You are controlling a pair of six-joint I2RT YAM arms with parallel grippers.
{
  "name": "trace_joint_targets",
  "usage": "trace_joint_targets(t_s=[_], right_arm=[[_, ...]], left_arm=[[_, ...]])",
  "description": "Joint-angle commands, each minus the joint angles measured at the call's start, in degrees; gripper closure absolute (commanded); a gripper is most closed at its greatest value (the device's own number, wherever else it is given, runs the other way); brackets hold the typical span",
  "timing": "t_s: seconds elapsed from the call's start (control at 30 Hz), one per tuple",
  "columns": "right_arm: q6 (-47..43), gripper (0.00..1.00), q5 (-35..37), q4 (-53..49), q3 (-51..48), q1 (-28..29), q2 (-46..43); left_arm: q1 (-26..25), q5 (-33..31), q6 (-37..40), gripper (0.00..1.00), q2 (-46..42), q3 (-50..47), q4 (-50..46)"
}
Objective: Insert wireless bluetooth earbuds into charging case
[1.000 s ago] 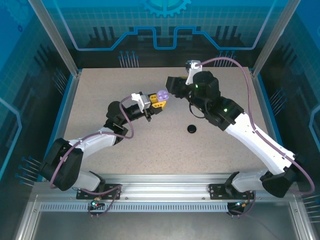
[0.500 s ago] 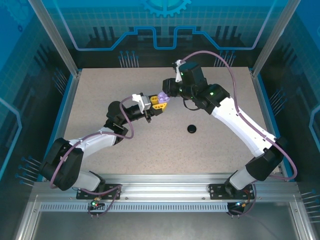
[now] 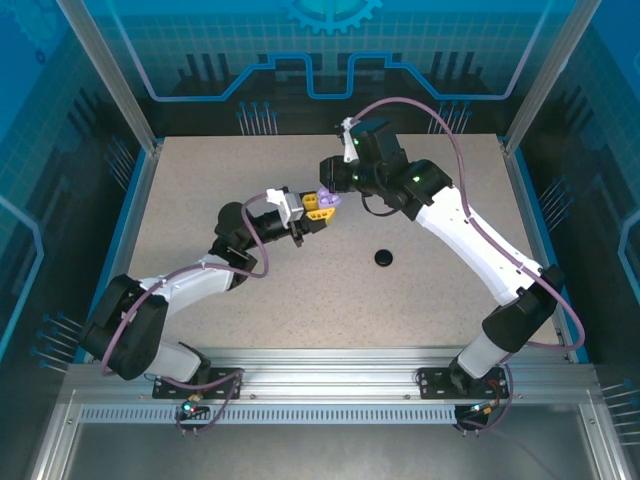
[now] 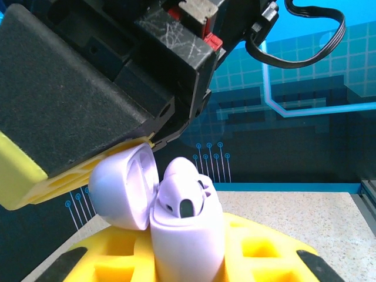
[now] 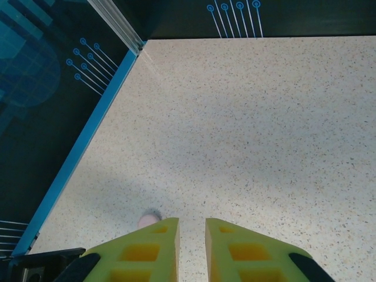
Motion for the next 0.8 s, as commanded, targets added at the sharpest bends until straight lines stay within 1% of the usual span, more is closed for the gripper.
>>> trace_joint_targets(t_s=[0.0, 0.3, 0.43, 0.5, 0.57, 0.7, 0.73, 0.77], right_arm=[[-1.4, 0.82, -2.3, -3.6, -0.8, 2.4, -1.5], [-0.7, 0.86, -1.7, -3.1, -8.7, 5.4, -8.7], [1.1, 0.89, -1.9, -2.2, -12.6, 5.5, -12.9], [1.9, 0.86, 1.5, -1.8, -14.0, 5.5, -16.2], [3.2, 0.82, 5.1, -0.6, -15.7, 4.5, -20.2], [5.0, 0.75, 8.8, 1.3, -18.8, 2.1, -27.1], [5.0, 0.72, 9.7, 1.3, -19.3, 1.7, -28.6], [4.8, 0.66, 10.7, 1.0, -20.0, 1.7, -30.0]], left_arm=[[-0.7, 0.5, 0.1, 1.00, 0.2, 0.2, 2.0], [-0.7, -0.7, 0.4, 1.00, 0.2, 0.3, 1.9], [-0.7, -1.0, 0.4, 1.00, 0.1, 0.3, 2.0], [-0.7, -0.9, 0.2, 1.00, 0.1, 0.1, 2.1], [-0.7, -1.0, -0.2, 1.00, -0.1, -0.2, 2.5], [-0.7, -1.6, -1.2, 1.00, -0.8, -1.1, 2.4], [-0.7, -1.9, -1.7, 1.00, -1.2, -1.4, 2.1], [-0.7, -2.4, -2.2, 1.00, -1.5, -1.7, 1.5]])
